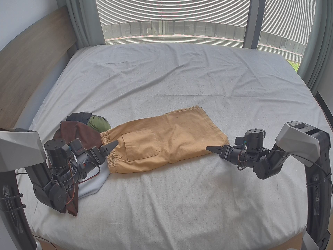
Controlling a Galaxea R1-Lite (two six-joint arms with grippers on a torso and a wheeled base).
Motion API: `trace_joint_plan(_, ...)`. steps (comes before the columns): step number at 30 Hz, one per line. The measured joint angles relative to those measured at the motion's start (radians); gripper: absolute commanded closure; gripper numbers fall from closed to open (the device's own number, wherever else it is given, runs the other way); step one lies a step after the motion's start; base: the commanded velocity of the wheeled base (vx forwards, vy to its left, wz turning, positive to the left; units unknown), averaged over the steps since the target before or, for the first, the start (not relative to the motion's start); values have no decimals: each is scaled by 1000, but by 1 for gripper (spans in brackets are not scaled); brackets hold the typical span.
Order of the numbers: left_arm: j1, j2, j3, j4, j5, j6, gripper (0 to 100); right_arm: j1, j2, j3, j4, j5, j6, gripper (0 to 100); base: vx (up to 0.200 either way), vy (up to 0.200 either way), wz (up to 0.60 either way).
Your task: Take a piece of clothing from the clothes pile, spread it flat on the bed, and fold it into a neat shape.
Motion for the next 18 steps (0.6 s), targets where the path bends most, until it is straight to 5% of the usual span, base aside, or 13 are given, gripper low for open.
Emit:
trace_joint_plan(12, 0, 1, -1, 0, 0, 0, 0, 11, 90, -165, 28, -80, 9, 0, 0, 0, 0)
trace_joint_plan(18, 0, 3, -1, 0, 0, 1, 0, 32, 135, -252, 15, -109, 97, 0, 0, 0, 0)
